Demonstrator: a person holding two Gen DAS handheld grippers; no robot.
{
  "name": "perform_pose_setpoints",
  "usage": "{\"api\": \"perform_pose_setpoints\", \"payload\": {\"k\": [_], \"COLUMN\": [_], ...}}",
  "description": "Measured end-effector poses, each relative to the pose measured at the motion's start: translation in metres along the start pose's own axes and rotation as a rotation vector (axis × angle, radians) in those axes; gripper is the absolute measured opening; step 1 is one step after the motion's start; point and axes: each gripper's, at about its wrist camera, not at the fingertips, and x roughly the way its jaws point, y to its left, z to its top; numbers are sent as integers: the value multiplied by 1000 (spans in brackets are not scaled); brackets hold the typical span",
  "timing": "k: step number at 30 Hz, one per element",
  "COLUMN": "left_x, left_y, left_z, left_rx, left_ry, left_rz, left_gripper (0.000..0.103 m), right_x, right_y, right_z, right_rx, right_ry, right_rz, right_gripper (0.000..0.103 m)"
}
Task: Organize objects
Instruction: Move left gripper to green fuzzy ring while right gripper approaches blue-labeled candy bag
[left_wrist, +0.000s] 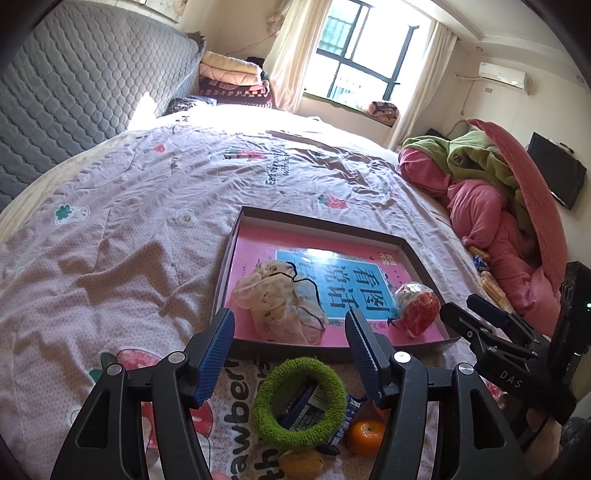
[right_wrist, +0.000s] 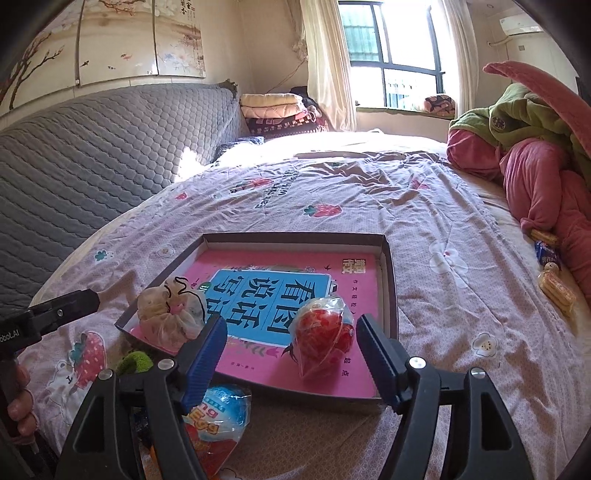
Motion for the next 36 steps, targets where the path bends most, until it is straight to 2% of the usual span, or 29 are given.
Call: {"api": "perform_pose_setpoints", "payload": {"k": [13,36], "left_x": [-27,-41], "left_y": [-10,-6], "left_z": [-14,-39], "left_rx": [31,53], "left_ry": [-6,26], "left_rz": [12,18], "left_gripper": [64,64], "right_x": [-19,-41], "right_y": [23,39], "right_z": [-16,-42], "right_rx": [-47,-60], "right_ry": [-13,1], "right_rz": [-3,-5], "right_gripper": [74,75]}}
